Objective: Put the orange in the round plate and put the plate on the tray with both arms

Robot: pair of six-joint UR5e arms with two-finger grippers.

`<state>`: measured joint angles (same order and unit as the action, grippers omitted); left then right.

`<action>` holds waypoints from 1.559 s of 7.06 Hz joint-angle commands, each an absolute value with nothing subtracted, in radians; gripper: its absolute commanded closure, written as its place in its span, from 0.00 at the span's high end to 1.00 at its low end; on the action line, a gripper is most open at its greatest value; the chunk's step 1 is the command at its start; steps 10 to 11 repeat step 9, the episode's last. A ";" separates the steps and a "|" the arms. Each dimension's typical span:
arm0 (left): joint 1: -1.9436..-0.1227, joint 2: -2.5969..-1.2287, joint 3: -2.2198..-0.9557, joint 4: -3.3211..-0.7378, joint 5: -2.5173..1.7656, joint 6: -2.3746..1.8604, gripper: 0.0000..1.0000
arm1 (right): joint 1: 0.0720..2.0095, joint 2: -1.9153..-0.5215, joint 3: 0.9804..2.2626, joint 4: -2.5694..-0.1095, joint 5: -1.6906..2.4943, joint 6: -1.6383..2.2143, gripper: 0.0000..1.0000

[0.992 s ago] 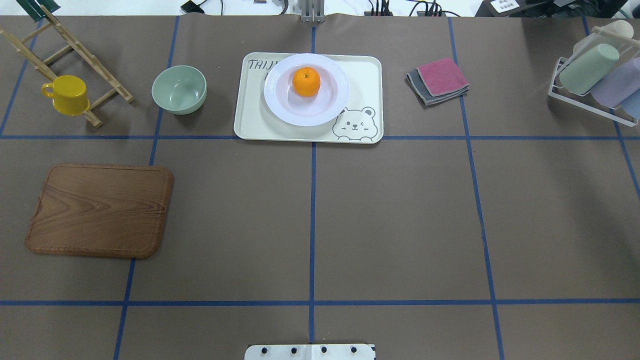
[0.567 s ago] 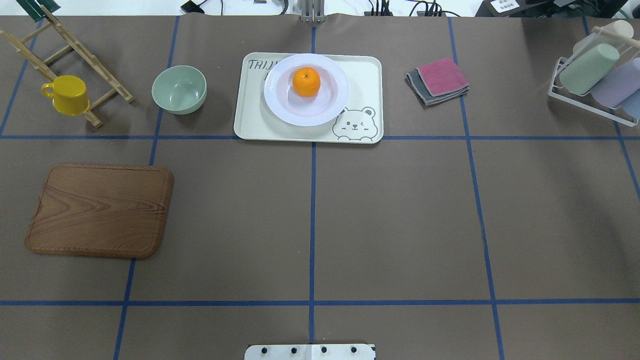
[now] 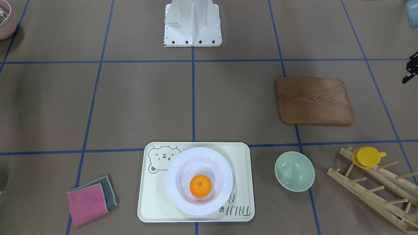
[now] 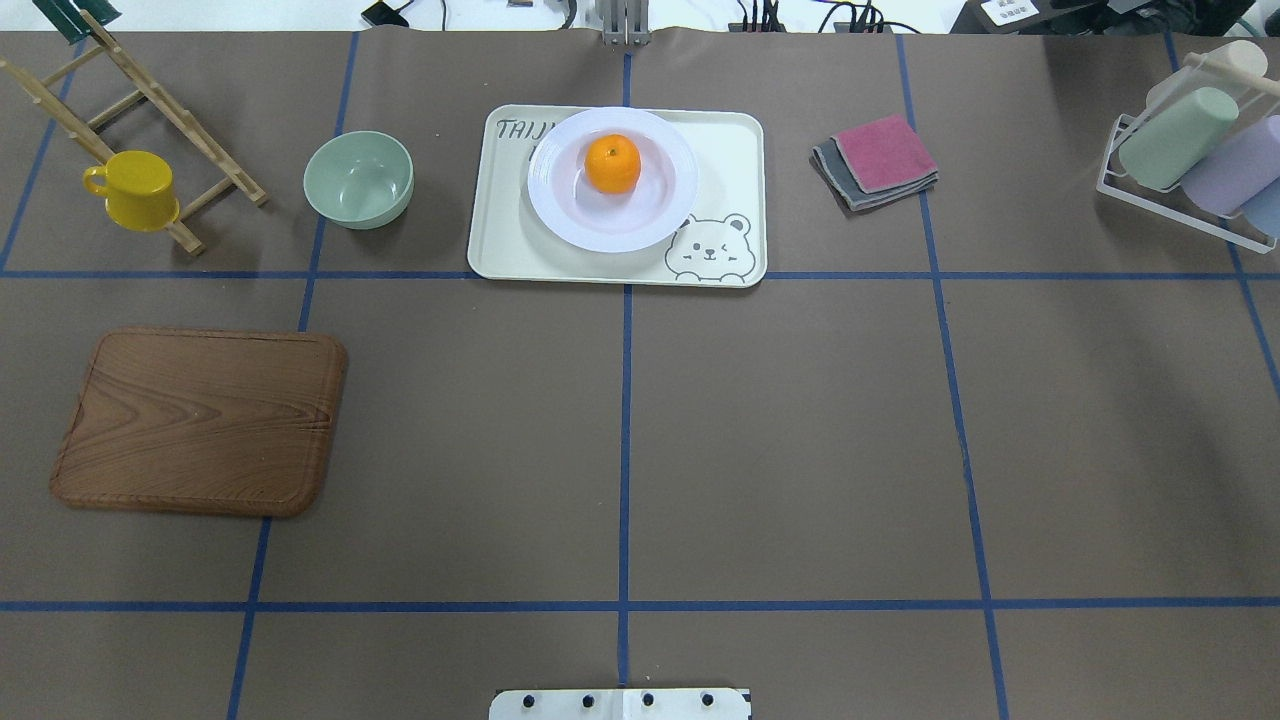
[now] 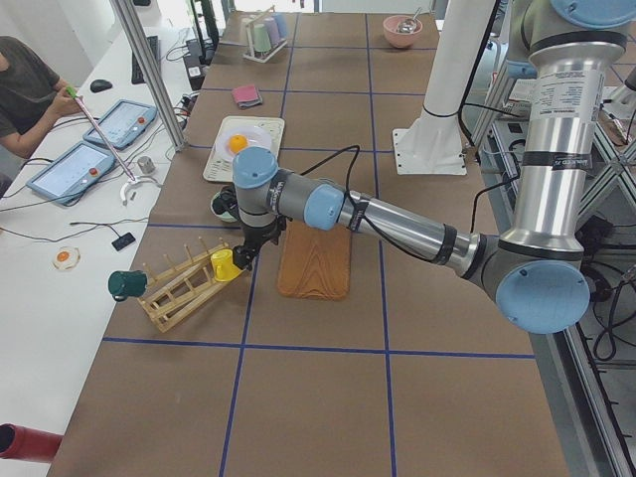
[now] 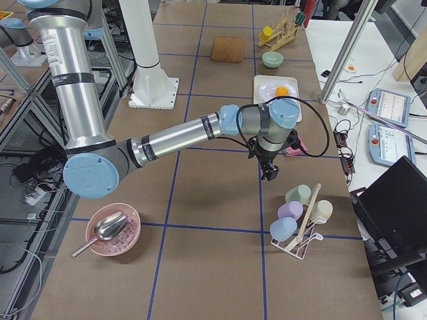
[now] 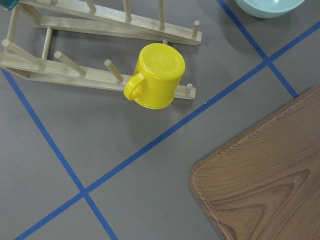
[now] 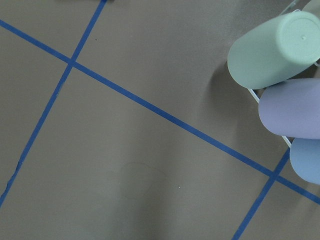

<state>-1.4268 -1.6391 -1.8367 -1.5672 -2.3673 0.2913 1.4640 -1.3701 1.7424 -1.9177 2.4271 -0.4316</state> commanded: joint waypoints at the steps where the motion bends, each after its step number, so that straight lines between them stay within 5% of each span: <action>1: -1.427 -1.641 -1.832 -1.569 -2.367 0.291 1.00 | 1.460 -1.394 1.717 -1.802 2.428 -0.434 1.00; 11: -1.427 -1.632 -1.842 -1.571 -2.370 0.293 1.00 | 1.436 -1.381 1.709 -1.773 2.428 -0.431 1.00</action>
